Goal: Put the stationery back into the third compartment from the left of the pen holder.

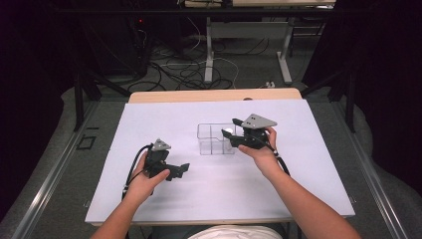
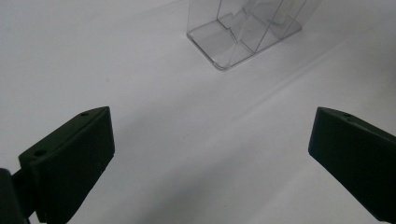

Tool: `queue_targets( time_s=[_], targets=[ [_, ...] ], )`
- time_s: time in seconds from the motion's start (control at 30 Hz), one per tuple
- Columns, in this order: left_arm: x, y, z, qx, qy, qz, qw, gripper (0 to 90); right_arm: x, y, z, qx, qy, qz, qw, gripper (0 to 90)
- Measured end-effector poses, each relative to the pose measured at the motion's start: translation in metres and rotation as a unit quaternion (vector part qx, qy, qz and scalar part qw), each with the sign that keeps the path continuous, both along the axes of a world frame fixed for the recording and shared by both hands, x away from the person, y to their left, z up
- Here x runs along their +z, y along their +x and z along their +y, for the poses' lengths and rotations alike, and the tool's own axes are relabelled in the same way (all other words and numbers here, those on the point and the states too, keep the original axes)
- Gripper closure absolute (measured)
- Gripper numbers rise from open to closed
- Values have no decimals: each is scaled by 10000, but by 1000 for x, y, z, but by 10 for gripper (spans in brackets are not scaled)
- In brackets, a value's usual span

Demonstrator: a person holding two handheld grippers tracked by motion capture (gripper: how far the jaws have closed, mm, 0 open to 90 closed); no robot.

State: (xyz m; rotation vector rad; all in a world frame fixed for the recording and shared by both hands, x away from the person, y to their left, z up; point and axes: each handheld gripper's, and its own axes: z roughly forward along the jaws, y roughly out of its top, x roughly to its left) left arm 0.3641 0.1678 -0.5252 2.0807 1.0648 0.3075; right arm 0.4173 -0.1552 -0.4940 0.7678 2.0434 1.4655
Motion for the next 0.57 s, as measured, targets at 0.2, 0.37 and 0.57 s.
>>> queue_targets(
  time_s=[0.2, 0.37, 0.57],
  targets=[
    [2, 0, 2, 27, -68, -55, 10000, 3, 0, -12, -15, -494, 43, 212, 9985, 256],
    [3, 0, 2, 39, -67, -87, 9999, 4, 2, -21, -31, -538, 141, 585, 9967, 219],
    [3, 1, 4, 77, -56, -111, 9999, 3, 4, -32, -49, -682, -156, 644, 9955, 134]
  ],
)
